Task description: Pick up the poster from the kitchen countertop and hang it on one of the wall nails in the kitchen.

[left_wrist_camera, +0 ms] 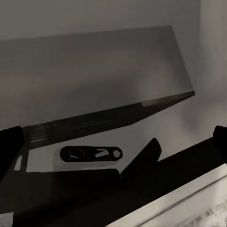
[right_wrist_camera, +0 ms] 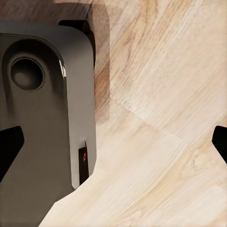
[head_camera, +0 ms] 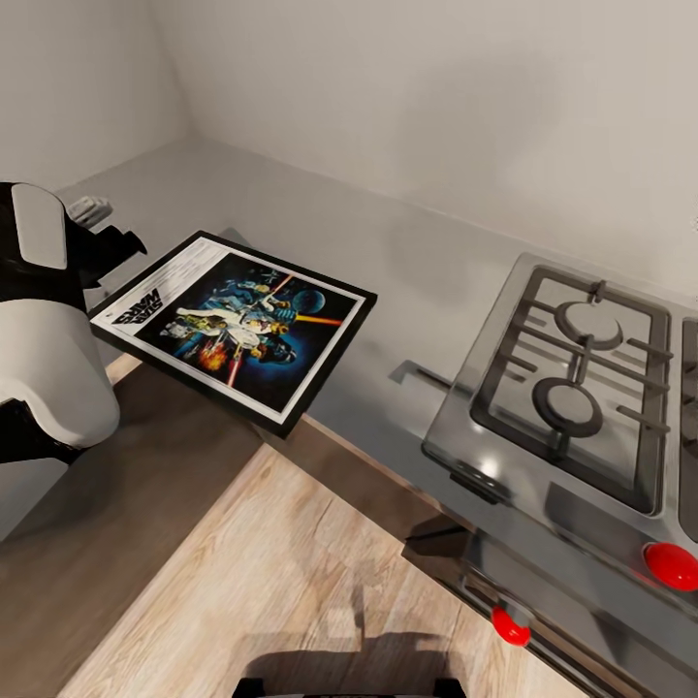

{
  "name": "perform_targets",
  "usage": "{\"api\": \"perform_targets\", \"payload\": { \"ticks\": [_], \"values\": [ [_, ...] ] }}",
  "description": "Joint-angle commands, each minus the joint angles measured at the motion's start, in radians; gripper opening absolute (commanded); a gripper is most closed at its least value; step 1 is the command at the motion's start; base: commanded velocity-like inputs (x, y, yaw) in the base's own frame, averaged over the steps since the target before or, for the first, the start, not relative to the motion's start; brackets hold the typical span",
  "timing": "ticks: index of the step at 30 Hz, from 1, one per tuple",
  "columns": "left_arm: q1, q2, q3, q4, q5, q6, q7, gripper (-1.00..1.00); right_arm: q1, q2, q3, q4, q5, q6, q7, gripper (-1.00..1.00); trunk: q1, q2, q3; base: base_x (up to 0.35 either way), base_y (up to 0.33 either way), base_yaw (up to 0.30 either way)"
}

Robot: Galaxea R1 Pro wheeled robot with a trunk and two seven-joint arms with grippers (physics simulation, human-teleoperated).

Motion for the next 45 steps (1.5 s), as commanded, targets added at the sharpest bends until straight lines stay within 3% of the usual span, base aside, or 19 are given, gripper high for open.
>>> {"api": "perform_targets", "payload": {
  "ticks": [1,24,32,45],
  "values": [
    [-0.001,0.000,0.001,-0.001,0.011,0.002,0.009,1.00,0.000,0.000,-0.005,0.001,-0.008,0.000,0.010,1.00,0.000,0.000,-0.001,-0.098,-0.088,0.000],
    [-0.001,0.003,0.002,0.008,0.011,0.002,0.009,1.00,0.000,0.000,-0.004,0.001,-0.008,0.000,0.010,1.00,0.000,0.000,-0.001,-0.026,-0.025,0.000],
    [-0.001,0.008,0.035,0.010,0.009,0.002,0.011,1.00,0.000,0.000,-0.004,0.001,-0.008,0.000,0.010,1.00,0.000,0.000,-0.001,0.000,0.000,0.000],
    [-0.001,0.015,0.039,0.033,0.010,0.002,0.011,1.00,0.000,0.000,-0.004,0.001,-0.008,0.000,0.010,1.00,0.000,0.000,-0.001,0.000,0.000,0.000]
  ]
}}
